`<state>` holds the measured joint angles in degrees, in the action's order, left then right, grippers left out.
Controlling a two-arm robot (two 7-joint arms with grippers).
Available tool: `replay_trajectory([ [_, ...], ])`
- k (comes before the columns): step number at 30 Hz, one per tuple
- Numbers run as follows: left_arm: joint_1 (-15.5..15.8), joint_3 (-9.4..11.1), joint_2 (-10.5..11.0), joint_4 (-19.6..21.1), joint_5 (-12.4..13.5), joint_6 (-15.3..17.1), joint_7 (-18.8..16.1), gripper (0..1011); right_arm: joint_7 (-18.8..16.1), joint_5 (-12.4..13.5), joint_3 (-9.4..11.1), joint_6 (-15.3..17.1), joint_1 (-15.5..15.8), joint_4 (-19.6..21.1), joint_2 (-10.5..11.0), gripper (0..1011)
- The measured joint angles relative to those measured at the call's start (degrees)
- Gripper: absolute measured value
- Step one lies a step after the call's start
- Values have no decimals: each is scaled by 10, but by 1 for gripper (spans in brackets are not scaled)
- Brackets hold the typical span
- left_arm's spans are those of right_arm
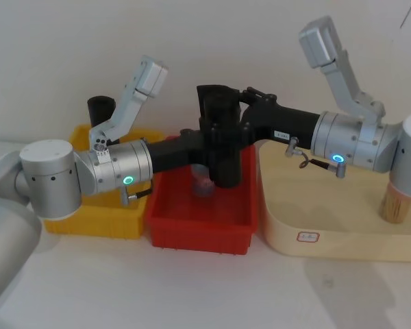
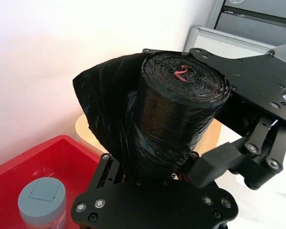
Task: Pick up the garbage bag with the one hand and transfer it to the other hand.
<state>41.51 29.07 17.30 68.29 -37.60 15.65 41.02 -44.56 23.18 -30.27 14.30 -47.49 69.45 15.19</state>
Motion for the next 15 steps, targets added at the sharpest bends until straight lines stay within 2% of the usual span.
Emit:
replay_trajectory([
  [15, 7, 9, -2, -7, -4, -4, -3, 410, 0, 5, -10, -5, -6, -4, -4, 999],
])
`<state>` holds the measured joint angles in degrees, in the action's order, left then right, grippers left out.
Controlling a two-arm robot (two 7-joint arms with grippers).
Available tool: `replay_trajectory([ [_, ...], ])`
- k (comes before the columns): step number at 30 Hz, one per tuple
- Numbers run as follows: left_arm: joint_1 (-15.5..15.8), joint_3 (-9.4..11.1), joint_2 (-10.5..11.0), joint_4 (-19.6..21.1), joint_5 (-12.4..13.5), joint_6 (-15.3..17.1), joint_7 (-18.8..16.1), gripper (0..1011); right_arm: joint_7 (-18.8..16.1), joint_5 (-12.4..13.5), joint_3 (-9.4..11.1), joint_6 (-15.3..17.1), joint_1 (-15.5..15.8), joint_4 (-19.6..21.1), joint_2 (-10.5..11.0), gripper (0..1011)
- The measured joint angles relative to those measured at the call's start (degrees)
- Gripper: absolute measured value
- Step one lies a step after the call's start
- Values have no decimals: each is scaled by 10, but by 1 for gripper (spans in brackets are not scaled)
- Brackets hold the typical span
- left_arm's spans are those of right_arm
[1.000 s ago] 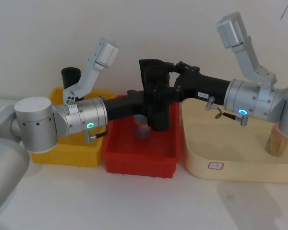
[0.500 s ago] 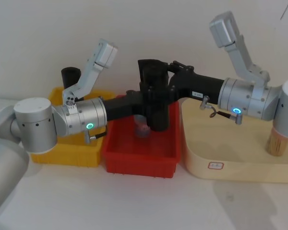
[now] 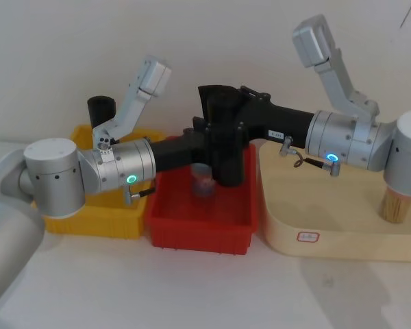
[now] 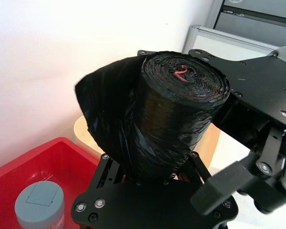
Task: Pick up the garbage bag with the one hand and transfer it to the other hand.
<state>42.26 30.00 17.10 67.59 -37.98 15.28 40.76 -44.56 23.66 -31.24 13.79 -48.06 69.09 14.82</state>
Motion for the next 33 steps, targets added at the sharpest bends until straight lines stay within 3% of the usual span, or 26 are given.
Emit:
replay_trajectory([
  [25, 15, 18, -5, -13, -7, -8, 12, 410, 2, 8, -11, -11, -12, -19, -5, 1000],
  [33, 17, 20, -5, -14, -8, -8, 15, 410, 3, 8, -12, -12, -14, -21, -6, 807],
])
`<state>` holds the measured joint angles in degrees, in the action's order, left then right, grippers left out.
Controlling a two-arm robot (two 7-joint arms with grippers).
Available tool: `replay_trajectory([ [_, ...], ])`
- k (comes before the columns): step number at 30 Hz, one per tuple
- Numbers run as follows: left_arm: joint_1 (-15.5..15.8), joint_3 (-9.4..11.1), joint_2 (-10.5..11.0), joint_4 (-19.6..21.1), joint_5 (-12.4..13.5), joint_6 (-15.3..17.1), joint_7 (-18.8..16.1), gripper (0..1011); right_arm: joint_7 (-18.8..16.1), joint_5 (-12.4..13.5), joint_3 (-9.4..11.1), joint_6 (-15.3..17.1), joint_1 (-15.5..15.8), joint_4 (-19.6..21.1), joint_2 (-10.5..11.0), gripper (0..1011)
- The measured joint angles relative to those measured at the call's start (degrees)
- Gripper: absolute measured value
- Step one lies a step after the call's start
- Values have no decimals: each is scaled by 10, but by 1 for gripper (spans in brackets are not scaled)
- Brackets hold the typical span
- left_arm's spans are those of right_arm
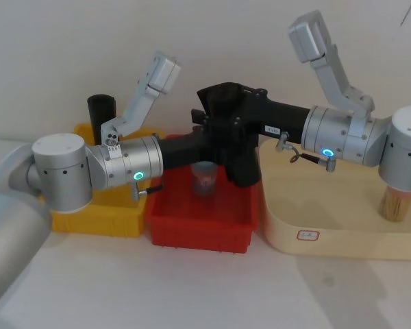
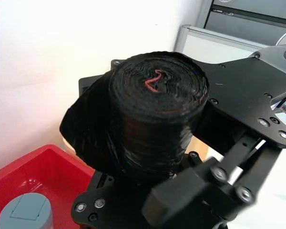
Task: Pick up the garbage bag with the one hand and transfer it to the other hand.
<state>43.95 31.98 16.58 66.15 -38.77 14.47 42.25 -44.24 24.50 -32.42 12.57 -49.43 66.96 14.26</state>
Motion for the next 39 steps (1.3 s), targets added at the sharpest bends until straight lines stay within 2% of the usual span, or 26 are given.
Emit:
replay_trajectory([
  [6, 0, 1, 0, 0, 0, 0, 1, 410, 1, 0, 0, -1, -1, -1, 0, 676],
  [19, 1, 2, -1, -1, -1, -1, 2, 410, 1, 1, -1, -1, -1, -2, -1, 587],
  [39, 1, 2, -1, -1, -1, -1, 2, 410, 0, 1, -1, -1, -1, -3, -1, 587],
])
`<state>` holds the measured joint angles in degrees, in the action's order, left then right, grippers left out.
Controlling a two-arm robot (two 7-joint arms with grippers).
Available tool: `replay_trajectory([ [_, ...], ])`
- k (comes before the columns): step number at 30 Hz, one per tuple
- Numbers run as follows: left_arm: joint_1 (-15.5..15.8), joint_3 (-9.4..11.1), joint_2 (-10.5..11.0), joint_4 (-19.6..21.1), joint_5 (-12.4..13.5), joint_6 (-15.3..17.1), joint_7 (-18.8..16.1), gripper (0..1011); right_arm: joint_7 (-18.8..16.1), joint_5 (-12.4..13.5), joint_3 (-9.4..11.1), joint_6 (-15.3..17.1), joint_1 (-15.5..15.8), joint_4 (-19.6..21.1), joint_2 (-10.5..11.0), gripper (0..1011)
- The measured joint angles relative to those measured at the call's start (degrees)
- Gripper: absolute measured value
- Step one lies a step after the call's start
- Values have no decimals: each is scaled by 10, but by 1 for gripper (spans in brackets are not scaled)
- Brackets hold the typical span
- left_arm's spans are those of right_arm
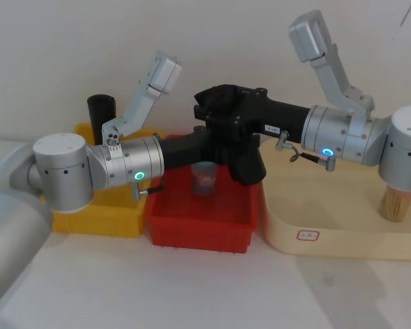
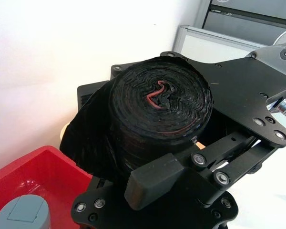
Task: Pick up the garbage bag with the one hand and transfer it to the other hand.
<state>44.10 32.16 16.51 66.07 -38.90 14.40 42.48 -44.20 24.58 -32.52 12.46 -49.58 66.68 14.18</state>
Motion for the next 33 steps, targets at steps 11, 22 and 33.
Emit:
replay_trajectory([
  [11, 0, 0, 0, 0, 0, 0, 0, 410, 0, 0, 0, 0, 0, 0, 0, 587],
  [22, 0, 0, 0, 0, 0, 0, 0, 410, 0, 0, 0, 0, 0, 0, 0, 588],
  [33, 0, 0, 0, 0, 0, 0, 0, 410, 0, 0, 0, 0, 0, 0, 0, 587],
])
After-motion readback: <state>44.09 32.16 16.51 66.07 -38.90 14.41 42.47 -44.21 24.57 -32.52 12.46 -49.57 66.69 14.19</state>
